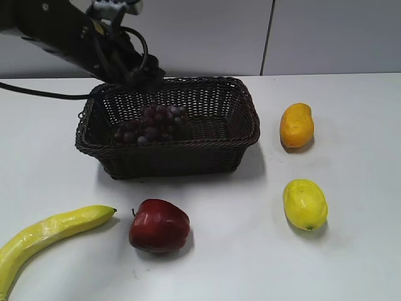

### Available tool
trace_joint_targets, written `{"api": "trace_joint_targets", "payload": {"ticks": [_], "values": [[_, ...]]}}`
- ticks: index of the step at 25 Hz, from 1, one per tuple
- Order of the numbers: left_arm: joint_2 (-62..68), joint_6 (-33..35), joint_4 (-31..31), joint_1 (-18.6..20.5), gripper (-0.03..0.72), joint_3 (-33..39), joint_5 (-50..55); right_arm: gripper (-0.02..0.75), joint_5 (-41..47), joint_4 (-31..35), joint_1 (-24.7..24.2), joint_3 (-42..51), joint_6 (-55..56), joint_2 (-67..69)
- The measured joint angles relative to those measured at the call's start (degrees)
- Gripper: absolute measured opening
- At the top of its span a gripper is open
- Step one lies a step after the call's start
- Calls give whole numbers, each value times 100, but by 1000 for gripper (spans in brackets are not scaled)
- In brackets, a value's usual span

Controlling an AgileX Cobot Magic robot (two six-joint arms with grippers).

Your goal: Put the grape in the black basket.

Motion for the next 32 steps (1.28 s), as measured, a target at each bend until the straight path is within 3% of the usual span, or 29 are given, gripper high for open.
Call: {"api": "trace_joint_targets", "payload": {"ticks": [6,10,14,20,22,32], "values": [[-1047,0,0,61,598,0,729,593,0,0,0,0,0,0],[-1841,-44,0,361,592,0,1538,593,0,0,0,0,0,0],[-2405,-109,18,1144,588,0,2394,593,0,0,0,0,0,0],[-2737,-159,83,2700,589,29,3884,592,0,0,0,0,0,0],[-2921,-180,27,2976,589,143,4046,592,0,0,0,0,0,0],[-4886,-257,-49,3104,588,1785,4190,592,0,0,0,0,0,0]]}}
